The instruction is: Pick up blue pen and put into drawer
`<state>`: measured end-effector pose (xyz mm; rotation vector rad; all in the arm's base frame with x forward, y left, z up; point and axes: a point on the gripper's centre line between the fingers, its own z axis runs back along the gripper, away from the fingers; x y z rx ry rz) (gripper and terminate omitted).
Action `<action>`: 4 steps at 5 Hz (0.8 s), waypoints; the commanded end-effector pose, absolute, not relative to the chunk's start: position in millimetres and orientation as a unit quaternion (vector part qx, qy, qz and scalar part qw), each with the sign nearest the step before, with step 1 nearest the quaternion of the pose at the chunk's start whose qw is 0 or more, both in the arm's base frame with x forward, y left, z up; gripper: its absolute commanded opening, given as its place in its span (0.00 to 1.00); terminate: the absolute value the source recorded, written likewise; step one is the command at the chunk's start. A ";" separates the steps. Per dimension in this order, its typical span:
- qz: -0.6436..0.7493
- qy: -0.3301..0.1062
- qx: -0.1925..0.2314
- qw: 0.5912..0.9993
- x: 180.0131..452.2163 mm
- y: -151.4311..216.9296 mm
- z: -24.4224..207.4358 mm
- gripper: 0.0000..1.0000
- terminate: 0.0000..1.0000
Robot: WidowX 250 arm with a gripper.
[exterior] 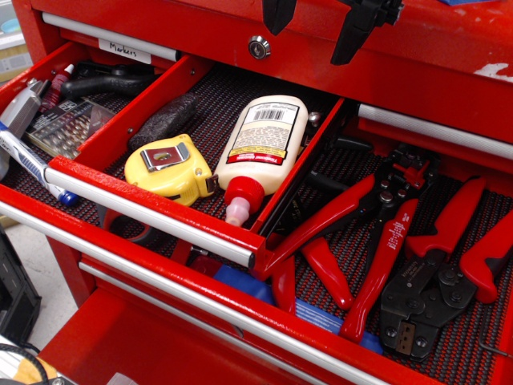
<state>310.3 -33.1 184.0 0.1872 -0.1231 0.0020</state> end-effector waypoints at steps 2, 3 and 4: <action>0.118 -0.066 0.134 0.982 305.3 10.6 189.2 1.00 0.00; 0.206 -0.072 0.179 0.959 294.1 49.8 202.9 1.00 0.00; 0.328 -0.084 0.203 0.919 273.3 75.3 205.2 1.00 0.00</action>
